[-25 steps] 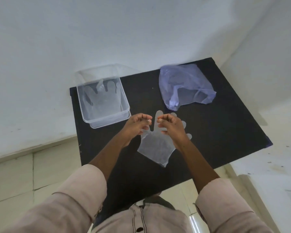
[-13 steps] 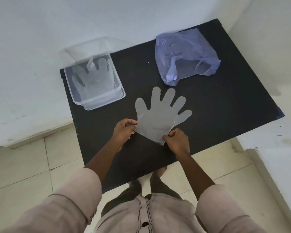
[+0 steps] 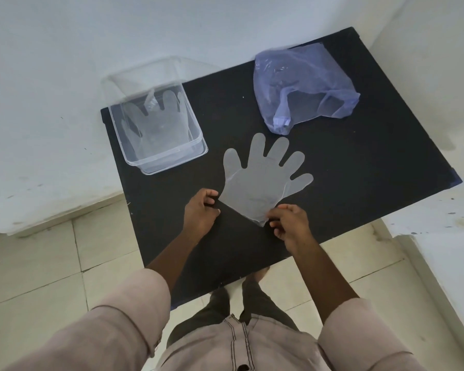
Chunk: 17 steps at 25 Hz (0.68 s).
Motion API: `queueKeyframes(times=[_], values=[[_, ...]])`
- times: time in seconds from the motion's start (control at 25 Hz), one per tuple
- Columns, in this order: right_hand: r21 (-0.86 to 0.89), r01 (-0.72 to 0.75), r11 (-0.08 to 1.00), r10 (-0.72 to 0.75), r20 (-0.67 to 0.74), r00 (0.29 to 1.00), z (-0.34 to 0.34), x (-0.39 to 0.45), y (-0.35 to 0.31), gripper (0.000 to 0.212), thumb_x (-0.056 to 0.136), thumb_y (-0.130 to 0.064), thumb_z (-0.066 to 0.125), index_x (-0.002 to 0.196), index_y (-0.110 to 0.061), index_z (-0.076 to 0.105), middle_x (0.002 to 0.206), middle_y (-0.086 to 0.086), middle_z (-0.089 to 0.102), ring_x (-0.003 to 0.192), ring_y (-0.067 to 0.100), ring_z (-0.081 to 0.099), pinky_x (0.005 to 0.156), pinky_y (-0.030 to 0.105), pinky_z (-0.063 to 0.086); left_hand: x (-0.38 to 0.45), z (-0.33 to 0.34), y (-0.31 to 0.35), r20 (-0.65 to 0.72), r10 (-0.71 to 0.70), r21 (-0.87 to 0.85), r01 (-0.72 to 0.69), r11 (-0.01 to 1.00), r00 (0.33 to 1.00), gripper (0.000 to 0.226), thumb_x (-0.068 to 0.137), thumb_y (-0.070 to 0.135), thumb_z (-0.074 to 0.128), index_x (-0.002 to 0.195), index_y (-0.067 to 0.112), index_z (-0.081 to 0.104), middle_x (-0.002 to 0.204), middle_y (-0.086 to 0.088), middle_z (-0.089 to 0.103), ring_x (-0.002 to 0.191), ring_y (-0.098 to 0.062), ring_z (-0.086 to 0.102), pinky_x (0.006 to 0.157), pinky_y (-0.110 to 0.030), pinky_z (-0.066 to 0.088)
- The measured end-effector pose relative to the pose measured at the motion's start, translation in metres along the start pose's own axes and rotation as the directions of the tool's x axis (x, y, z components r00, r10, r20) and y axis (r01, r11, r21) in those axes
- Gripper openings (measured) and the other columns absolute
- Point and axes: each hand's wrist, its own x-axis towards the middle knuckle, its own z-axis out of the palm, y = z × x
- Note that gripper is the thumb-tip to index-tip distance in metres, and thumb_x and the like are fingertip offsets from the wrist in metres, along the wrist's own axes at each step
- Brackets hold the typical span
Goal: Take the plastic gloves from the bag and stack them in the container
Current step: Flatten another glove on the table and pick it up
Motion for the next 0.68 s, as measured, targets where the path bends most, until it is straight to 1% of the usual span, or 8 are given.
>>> queueKeyframes(times=[0.08,0.12,0.2,0.28,0.36,0.44,0.56,0.68], values=[[0.046,-0.018,0.999,0.017,0.009,1.0,-0.004,0.001,-0.004,0.029,0.078,-0.007,0.072,0.104,-0.01,0.061,0.089,0.012,0.069,0.065,0.015,0.057,0.055,0.028,0.048,0.002,0.001,-0.003,-0.004,0.097,0.097,-0.096,0.991,0.995,0.046,0.078,-0.004,0.071,0.118,0.018,0.062,0.107,-0.003,0.058,0.088,-0.02,0.062,0.077,-0.021,0.052],[0.032,-0.016,0.999,0.016,-0.001,1.0,-0.005,0.003,-0.005,0.028,0.078,-0.008,0.072,0.104,-0.01,0.062,0.091,0.013,0.07,0.066,0.016,0.057,0.055,0.028,0.048,0.003,0.002,-0.004,-0.012,0.128,0.135,-0.125,0.983,0.992,0.047,0.078,-0.003,0.072,0.119,0.018,0.062,0.108,-0.003,0.058,0.086,-0.018,0.061,0.075,-0.019,0.051],[-0.112,0.025,0.993,-0.03,-0.049,0.998,-0.003,0.006,-0.003,0.02,0.079,-0.01,0.07,0.097,-0.011,0.062,0.093,0.013,0.071,0.066,0.016,0.058,0.054,0.028,0.047,0.007,0.004,-0.003,-0.053,0.115,0.112,-0.108,0.988,0.992,0.046,0.082,-0.003,0.069,0.123,0.017,0.061,0.109,-0.005,0.06,0.083,-0.016,0.061,0.081,-0.025,0.054],[-0.312,0.088,0.946,-0.124,-0.1,0.987,0.003,0.008,0.003,0.017,0.079,-0.015,0.068,0.093,-0.012,0.058,0.093,0.013,0.069,0.067,0.018,0.059,0.054,0.028,0.046,0.01,0.005,0.0,-0.07,0.066,0.064,-0.061,0.996,0.995,0.044,0.085,-0.003,0.065,0.126,0.015,0.06,0.11,-0.007,0.063,0.085,-0.016,0.062,0.091,-0.034,0.055],[-0.441,0.148,0.885,-0.22,-0.118,0.968,0.01,0.01,0.008,0.026,0.078,-0.024,0.07,0.096,-0.014,0.054,0.095,0.01,0.066,0.076,0.022,0.063,0.06,0.032,0.051,0.013,0.006,0.004,-0.038,0.039,0.069,-0.037,0.997,0.999,0.042,0.087,0.0,0.063,0.126,0.014,0.06,0.109,-0.006,0.066,0.093,-0.019,0.065,0.096,-0.037,0.052],[-0.513,0.167,0.842,-0.267,-0.128,0.955,0.017,0.011,0.008,0.039,0.078,-0.03,0.072,0.107,-0.013,0.051,0.099,0.006,0.061,0.086,0.025,0.063,0.071,0.038,0.055,0.015,0.007,0.008,0.007,0.029,0.098,-0.03,0.995,1.0,0.039,0.089,0.005,0.061,0.126,0.015,0.059,0.105,-0.004,0.068,0.098,-0.018,0.065,0.095,-0.038,0.052],[-0.571,0.171,0.803,-0.302,-0.141,0.943,0.024,0.012,0.006,0.047,0.081,-0.027,0.072,0.118,-0.012,0.047,0.105,0.008,0.059,0.094,0.028,0.063,0.079,0.041,0.054,0.016,0.007,0.012,0.052,0.017,0.099,-0.022,0.995,0.999,0.034,0.092,0.008,0.056,0.124,0.017,0.058,0.101,-0.002,0.068,0.099,-0.019,0.064,0.094,-0.04,0.051],[-0.54,0.189,0.82,-0.295,-0.116,0.948,0.024,0.018,0.006,0.043,0.081,-0.019,0.072,0.116,-0.012,0.049,0.109,0.008,0.062,0.095,0.029,0.065,0.082,0.042,0.058,0.017,0.005,0.01,0.052,0.009,0.075,-0.012,0.997,0.999,0.031,0.093,0.008,0.054,0.122,0.018,0.057,0.095,0.002,0.066,0.098,-0.019,0.064,0.093,-0.04,0.051]])
